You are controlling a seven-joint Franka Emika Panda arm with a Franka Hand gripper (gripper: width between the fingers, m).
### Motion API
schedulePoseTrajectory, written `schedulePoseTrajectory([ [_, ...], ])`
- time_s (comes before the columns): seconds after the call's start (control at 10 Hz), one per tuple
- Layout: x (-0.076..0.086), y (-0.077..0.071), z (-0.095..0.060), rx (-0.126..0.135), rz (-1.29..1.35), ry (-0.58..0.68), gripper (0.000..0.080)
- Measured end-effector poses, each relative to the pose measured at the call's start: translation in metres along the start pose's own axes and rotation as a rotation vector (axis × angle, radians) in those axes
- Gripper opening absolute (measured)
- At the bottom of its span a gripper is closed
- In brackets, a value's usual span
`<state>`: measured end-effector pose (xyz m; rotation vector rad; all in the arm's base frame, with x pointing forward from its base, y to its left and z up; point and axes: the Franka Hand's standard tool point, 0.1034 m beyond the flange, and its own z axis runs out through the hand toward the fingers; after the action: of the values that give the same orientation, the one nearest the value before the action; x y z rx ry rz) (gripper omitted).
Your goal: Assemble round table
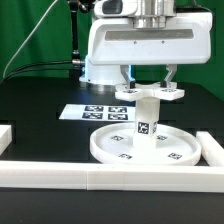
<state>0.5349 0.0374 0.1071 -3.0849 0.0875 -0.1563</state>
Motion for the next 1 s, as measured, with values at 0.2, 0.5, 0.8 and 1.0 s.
schedulePoseTrajectory([
  [0.2, 0.0000, 0.0000, 0.0000, 0.000, 0.000, 0.000, 0.0439],
  [0.5, 0.0000, 0.0000, 0.0000, 0.000, 0.016, 0.000, 0.0439],
  [0.8, -0.0004, -0.0021, -0.0001, 0.006, 0.211, -0.002, 0.0439],
  [1.0, -0.0010, -0.0021, -0.0003, 0.008, 0.404, -0.003, 0.0439],
])
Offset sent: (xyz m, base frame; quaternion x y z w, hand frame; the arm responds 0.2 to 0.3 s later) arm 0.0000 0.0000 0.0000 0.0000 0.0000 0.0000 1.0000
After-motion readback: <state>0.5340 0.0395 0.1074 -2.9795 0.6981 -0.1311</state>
